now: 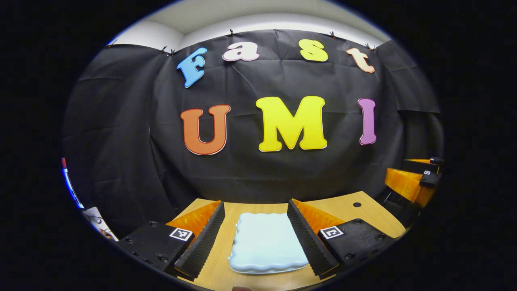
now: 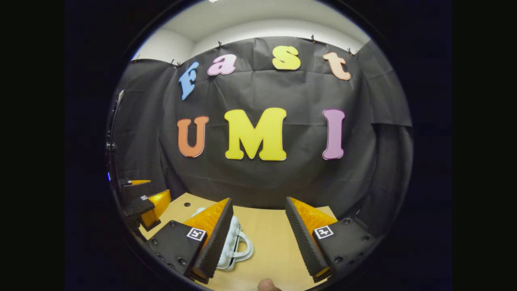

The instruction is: First open the suitcase, pack the skin care products into it, and then close the suitcase.

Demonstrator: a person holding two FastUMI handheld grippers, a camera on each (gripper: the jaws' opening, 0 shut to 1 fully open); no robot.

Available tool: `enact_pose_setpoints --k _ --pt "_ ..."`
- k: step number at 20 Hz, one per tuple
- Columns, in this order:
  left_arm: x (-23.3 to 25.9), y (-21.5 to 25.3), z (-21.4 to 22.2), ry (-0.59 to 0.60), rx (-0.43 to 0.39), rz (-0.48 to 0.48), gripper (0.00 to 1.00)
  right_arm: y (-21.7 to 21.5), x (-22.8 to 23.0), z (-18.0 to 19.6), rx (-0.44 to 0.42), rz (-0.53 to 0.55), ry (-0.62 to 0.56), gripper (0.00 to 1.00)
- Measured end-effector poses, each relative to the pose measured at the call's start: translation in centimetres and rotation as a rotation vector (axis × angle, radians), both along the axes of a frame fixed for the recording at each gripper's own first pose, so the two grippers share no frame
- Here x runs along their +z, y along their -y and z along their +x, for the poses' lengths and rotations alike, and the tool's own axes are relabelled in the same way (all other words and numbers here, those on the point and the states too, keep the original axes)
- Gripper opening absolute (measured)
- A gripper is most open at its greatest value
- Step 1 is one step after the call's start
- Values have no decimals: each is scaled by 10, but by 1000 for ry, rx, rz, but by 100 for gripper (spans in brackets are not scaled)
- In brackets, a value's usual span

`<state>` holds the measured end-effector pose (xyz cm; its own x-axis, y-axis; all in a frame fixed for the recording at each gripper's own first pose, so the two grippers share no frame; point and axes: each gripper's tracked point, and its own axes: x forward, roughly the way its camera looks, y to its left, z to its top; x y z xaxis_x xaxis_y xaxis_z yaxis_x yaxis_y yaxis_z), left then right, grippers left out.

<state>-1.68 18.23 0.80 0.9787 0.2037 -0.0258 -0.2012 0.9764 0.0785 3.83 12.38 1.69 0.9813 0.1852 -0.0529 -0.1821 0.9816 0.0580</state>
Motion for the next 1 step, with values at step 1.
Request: enact_pose_setpoints --k 1 --pt "1 -1 1 3 -1 3 99 -3 0 1 1 -2 2 78"
